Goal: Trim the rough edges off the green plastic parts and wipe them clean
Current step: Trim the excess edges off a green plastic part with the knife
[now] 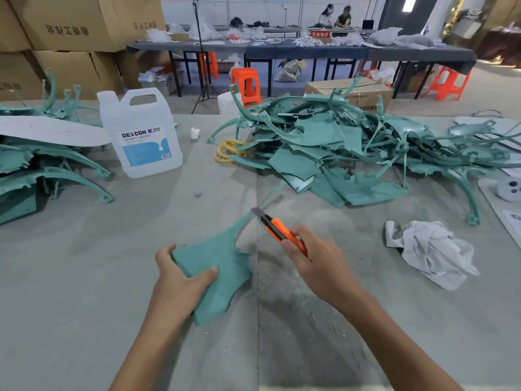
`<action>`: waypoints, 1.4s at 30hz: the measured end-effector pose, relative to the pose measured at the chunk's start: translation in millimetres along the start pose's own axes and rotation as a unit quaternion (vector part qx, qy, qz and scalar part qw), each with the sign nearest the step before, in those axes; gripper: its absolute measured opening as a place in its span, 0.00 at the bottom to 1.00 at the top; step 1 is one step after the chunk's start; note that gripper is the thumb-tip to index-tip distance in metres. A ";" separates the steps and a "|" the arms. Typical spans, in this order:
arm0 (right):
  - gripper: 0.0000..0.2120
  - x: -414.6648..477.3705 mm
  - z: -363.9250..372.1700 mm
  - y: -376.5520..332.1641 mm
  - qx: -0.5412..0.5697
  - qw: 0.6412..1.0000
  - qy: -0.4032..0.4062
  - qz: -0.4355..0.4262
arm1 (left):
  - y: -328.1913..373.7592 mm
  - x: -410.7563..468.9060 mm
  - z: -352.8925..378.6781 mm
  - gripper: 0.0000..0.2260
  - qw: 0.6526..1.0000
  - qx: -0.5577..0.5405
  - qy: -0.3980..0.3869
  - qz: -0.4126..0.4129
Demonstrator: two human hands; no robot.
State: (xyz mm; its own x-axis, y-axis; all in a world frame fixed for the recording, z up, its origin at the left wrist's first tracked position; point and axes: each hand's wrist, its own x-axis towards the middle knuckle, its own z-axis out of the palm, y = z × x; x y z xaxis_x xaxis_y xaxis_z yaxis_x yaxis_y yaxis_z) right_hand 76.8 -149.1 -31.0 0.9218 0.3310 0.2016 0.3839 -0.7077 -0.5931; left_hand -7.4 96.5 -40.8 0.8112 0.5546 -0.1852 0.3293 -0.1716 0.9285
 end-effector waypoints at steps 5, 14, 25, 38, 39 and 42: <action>0.11 0.0 0.7 5.8 -0.052 0.998 -0.031 0.013 | -4.8 5.6 -0.2 0.37 0.920 0.348 0.035 0.179; 0.12 0.4 -0.8 2.1 -0.095 0.993 -0.069 -0.008 | -2.9 5.4 36.1 0.42 0.862 0.449 -0.059 0.225; 0.12 5.4 6.5 -5.2 -0.146 0.981 -0.115 -0.055 | -13.4 -4.9 35.4 0.50 0.873 0.430 -0.078 0.218; 0.12 28.9 -9.2 -5.1 -0.214 0.970 -0.086 -0.075 | -15.7 -5.7 37.3 0.49 0.860 0.452 -0.072 0.225; 0.12 36.4 -15.4 -5.7 -0.239 0.966 -0.068 -0.075 | -15.3 -6.1 37.3 0.49 0.860 0.452 -0.073 0.225; 0.14 60.1 -37.9 -11.5 -0.325 0.943 -0.004 -0.067 | -13.5 -6.9 37.4 0.49 0.851 0.468 -0.074 0.227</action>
State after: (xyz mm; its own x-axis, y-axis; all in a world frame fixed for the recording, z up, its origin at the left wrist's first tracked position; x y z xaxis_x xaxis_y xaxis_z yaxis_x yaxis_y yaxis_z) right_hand 129.8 -144.7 17.4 0.8635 0.4473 0.2330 0.4510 -0.8916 0.0402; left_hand 0.6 64.5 -64.1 0.9867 0.1612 0.0208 0.1500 -0.9522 0.2661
